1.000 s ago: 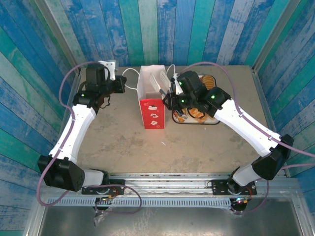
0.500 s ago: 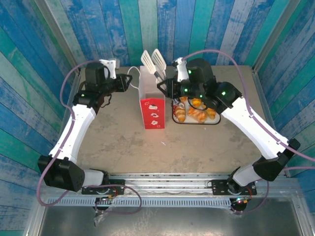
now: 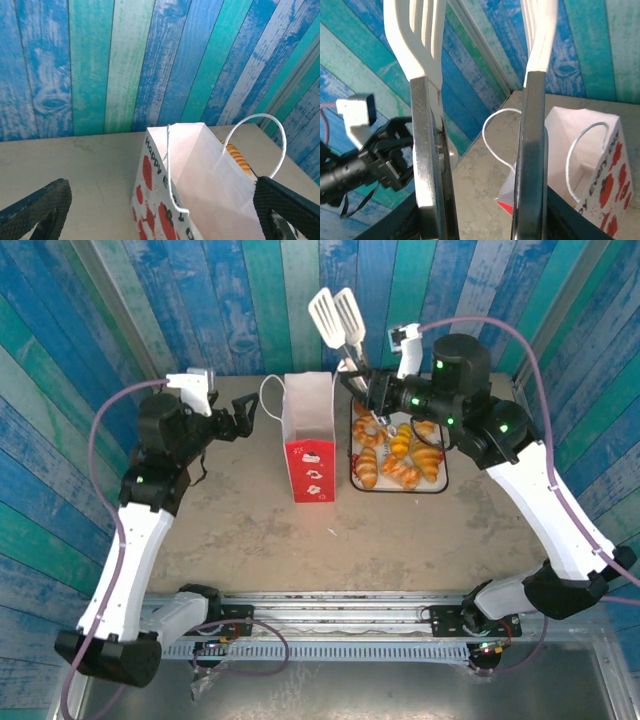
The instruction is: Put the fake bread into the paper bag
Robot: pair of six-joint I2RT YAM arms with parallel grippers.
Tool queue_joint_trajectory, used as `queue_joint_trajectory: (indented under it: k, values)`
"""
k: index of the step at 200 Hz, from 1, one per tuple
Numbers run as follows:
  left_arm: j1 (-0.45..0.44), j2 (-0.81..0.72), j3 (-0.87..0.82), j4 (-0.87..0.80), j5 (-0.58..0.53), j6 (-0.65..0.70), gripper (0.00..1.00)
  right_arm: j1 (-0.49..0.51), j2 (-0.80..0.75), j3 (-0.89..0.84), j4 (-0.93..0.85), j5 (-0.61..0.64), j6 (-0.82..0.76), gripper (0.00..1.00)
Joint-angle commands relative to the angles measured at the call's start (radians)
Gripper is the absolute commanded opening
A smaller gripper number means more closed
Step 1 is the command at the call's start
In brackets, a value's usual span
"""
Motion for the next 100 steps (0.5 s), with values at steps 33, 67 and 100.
queue_joint_trajectory:
  k: [33,67,100]
  values:
    - [0.003,-0.202,-0.171,0.070,-0.124,-0.001,0.94,-0.154,-0.129,-0.048,-0.048,0.033,-0.005,0.47]
    - [0.003,-0.312,-0.288,0.107,-0.169,-0.036,0.94,-0.281,-0.163,-0.183,-0.122,0.014,-0.016,0.47]
    - [0.003,-0.375,-0.367,0.096,-0.195,-0.064,0.94,-0.356,-0.158,-0.325,-0.201,0.045,-0.055,0.46]
